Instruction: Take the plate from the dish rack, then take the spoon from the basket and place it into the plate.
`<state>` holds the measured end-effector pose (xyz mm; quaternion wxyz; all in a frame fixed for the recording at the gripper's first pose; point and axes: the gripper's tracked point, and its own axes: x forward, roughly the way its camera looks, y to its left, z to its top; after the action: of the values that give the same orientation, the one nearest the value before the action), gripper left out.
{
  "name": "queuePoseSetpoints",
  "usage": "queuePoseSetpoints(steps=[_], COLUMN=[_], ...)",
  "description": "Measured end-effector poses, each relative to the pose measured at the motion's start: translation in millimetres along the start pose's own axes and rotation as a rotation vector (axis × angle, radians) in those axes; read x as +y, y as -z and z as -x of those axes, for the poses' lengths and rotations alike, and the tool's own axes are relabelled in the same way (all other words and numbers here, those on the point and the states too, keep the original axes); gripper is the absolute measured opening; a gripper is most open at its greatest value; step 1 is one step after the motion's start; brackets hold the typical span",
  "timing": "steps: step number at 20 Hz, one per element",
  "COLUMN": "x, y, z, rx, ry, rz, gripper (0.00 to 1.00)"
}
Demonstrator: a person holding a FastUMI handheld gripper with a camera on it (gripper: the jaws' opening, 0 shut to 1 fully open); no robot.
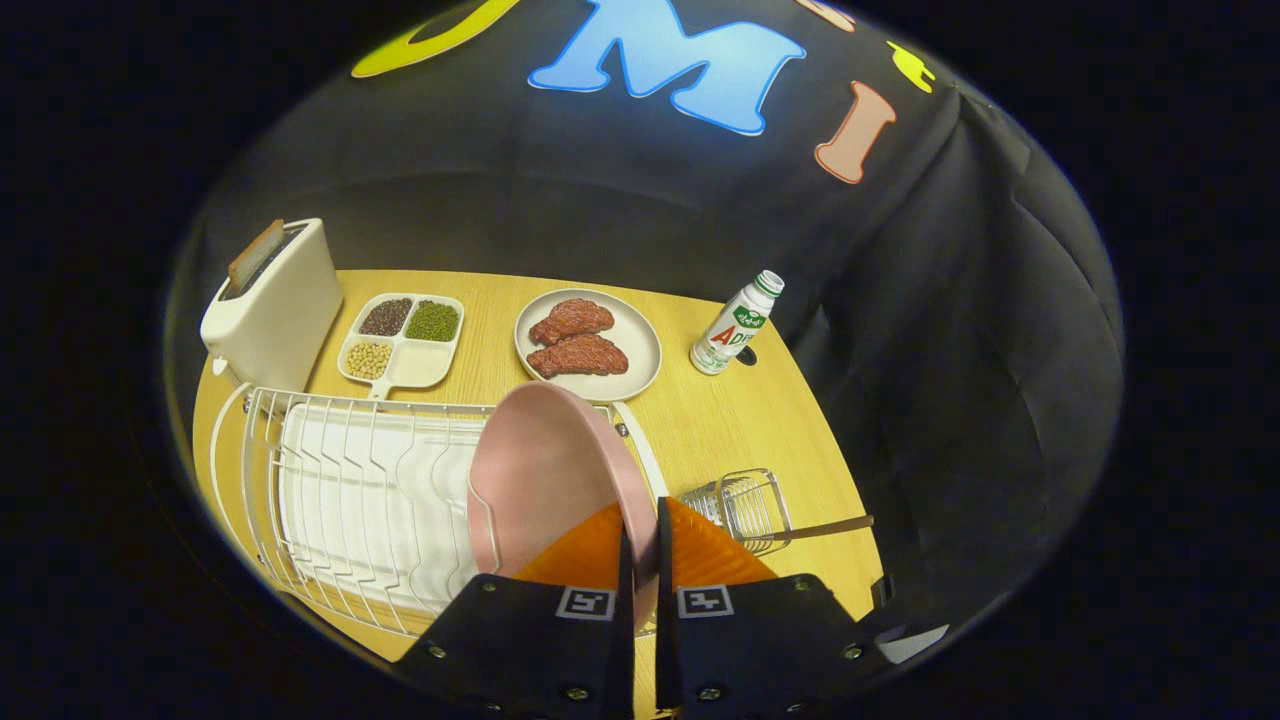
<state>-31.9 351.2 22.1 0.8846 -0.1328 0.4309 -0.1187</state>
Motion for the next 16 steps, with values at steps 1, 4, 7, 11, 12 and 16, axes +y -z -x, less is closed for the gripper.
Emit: queuePoseSetpoints(steps=[1,4,7,11,12,16], x=[0.4,-6.7,-5.3,-3.5,-4.8,-20.7], y=[-1.5,-11.1,-14.7,-16.3,-19.1,-44.9], z=[0.1,7.1,14.4,18.5,20.5,32.7], rx=[0.007,0.019,0.036,0.031,0.021,-0.08], ry=[-0.007,0.016,0.03,0.053,0.061,0.146], rz=[0.004,0.04,0.081,0.106,0.118,0.184], gripper=[0.05,0.05,0.05,0.05,0.05,0.05])
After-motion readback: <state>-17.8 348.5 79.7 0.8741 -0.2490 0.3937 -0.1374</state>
